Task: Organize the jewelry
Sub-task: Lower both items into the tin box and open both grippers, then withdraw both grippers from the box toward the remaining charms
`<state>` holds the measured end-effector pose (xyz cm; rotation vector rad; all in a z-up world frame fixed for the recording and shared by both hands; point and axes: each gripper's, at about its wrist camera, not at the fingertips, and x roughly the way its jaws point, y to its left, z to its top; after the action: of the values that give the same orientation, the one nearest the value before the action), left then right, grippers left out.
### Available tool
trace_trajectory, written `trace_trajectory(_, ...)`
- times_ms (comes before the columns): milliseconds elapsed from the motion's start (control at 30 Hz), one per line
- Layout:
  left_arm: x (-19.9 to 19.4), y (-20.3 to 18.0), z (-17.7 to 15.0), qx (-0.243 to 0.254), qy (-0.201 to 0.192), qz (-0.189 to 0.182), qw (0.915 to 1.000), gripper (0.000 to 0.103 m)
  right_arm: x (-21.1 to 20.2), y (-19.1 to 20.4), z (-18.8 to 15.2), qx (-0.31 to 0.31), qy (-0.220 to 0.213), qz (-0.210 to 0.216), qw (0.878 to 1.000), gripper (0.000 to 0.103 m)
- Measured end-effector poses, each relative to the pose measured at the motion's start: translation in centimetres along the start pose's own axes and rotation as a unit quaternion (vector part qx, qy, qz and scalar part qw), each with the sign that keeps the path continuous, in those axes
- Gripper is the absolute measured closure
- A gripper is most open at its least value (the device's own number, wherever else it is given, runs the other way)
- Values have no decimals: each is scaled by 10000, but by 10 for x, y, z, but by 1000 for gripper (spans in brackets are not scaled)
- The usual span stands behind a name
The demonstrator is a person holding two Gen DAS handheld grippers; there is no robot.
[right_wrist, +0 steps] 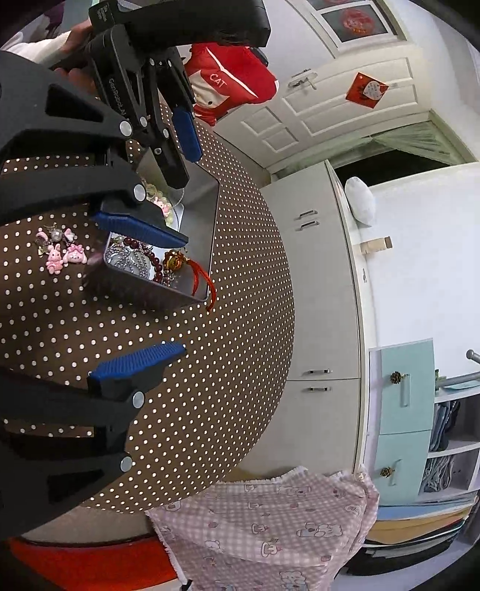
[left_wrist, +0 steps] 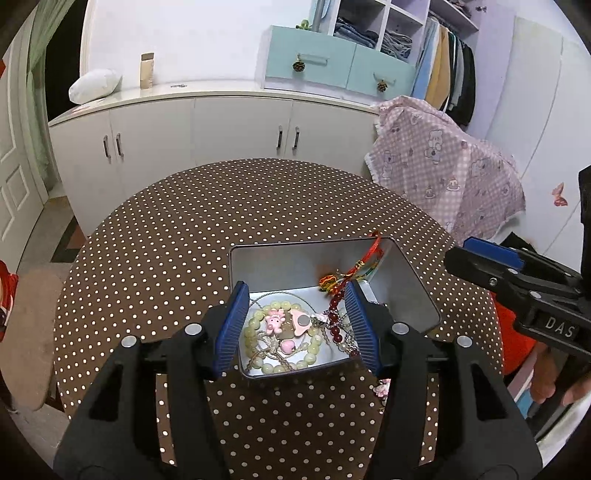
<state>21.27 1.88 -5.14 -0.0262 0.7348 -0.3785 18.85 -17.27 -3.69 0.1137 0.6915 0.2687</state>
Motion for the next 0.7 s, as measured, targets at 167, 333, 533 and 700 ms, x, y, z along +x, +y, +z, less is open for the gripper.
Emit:
trace_trajectory(167, -3, 0, 1, -35, -22, -36, 10000, 49, -4, 0, -4, 16, -17, -48, 10000, 52)
trace_trajectory(333, -14, -10, -4, 120, -96, -60, 9999, 47, -11, 0, -9, 47, -52, -59, 10000, 52)
trace_trajectory(533, -29, -22, -14, 256, -225, -125, 9993, 45, -22, 1, -20, 44, -130, -128, 9998, 52)
trace_trajectory(700, -39, -29, -31, 298, -245, -218, 9990, 44, -28, 4, -39, 17, -104, -140, 9998, 52)
